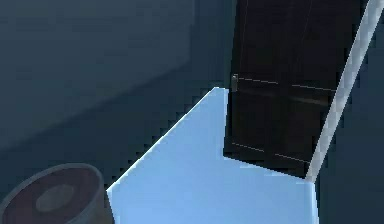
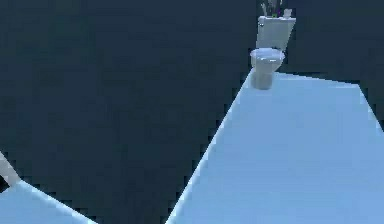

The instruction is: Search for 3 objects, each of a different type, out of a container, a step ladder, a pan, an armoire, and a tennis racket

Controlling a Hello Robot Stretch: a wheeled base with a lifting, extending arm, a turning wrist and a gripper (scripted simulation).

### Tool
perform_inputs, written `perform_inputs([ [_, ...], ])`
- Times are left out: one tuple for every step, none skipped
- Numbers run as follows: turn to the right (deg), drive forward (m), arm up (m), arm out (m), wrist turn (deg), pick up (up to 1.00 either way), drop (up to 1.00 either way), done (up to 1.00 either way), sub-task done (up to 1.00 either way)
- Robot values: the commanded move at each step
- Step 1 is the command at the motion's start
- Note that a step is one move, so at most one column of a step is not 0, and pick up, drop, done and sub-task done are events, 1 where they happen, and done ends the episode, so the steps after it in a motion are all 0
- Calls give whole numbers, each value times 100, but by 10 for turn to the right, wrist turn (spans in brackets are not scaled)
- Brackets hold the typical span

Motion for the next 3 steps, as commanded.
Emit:
perform_inputs([
  [0, 100, 0, 0, 0, 0, 0, 0, 0],
  [0, 75, 0, 0, 0, 0, 0, 0, 0],
  [180, 0, 0, 0, 0, 0, 0, 0, 0],
])
